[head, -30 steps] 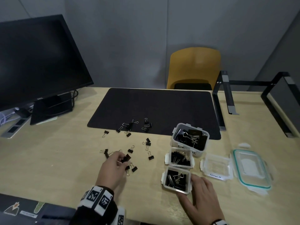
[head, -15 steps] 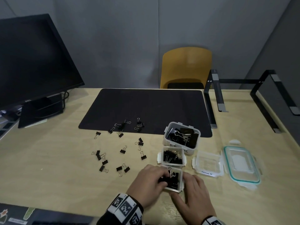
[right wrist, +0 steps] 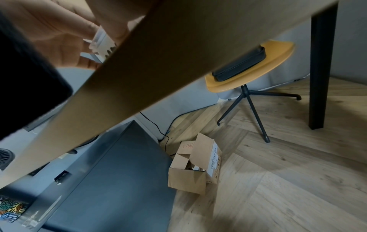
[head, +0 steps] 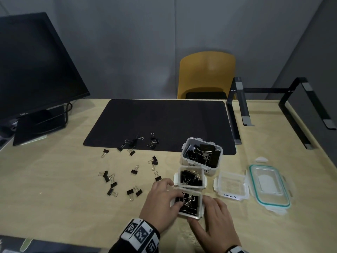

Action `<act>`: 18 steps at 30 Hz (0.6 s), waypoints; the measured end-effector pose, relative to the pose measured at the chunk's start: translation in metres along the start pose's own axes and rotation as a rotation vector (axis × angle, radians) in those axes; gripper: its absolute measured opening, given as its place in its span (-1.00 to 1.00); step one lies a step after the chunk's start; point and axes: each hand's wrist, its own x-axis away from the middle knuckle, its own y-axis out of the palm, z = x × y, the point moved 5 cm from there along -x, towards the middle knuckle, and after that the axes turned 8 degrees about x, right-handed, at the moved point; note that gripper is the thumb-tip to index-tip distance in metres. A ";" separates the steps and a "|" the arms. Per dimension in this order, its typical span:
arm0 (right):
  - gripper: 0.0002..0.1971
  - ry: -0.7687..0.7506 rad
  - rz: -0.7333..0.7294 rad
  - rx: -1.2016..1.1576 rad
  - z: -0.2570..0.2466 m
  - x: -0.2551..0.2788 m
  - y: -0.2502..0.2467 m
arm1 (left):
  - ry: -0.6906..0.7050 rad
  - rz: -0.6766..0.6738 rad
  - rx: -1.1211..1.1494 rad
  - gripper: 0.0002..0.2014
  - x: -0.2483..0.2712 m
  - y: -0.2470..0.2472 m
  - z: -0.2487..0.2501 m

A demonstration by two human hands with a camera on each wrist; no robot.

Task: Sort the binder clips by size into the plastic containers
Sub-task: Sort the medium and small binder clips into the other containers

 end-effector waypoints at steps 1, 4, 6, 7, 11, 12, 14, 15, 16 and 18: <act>-0.35 -0.001 0.001 0.001 0.000 0.000 0.000 | -0.017 -0.011 0.017 -0.74 -0.001 0.001 -0.002; -0.35 0.000 0.007 0.003 -0.001 0.000 -0.001 | -0.036 0.007 0.080 -0.81 -0.006 -0.009 -0.004; -0.37 -0.010 0.014 0.006 -0.002 0.000 -0.002 | -0.092 0.059 0.137 -0.89 -0.013 -0.025 -0.012; -0.37 -0.017 0.020 0.012 -0.002 -0.001 -0.002 | -0.113 0.094 0.154 -0.94 -0.017 -0.033 -0.018; -0.35 -0.028 0.018 0.043 -0.002 -0.001 -0.001 | -0.244 0.296 0.179 -0.95 -0.040 -0.072 -0.055; -0.34 -0.033 0.025 0.049 -0.001 -0.001 -0.001 | -0.313 0.352 0.180 -0.93 -0.046 -0.082 -0.067; -0.34 -0.048 0.053 0.046 0.000 -0.001 0.000 | -0.437 0.429 0.176 -0.87 -0.057 -0.099 -0.091; -0.33 -0.054 0.067 0.048 0.000 -0.002 0.000 | -0.478 0.448 0.169 -0.85 -0.063 -0.106 -0.103; -0.33 -0.058 0.076 0.051 0.000 -0.002 0.000 | -0.511 0.460 0.160 -0.84 -0.070 -0.111 -0.113; -0.32 -0.055 0.075 0.057 0.000 -0.003 0.000 | -0.562 0.467 0.150 -0.80 -0.083 -0.119 -0.128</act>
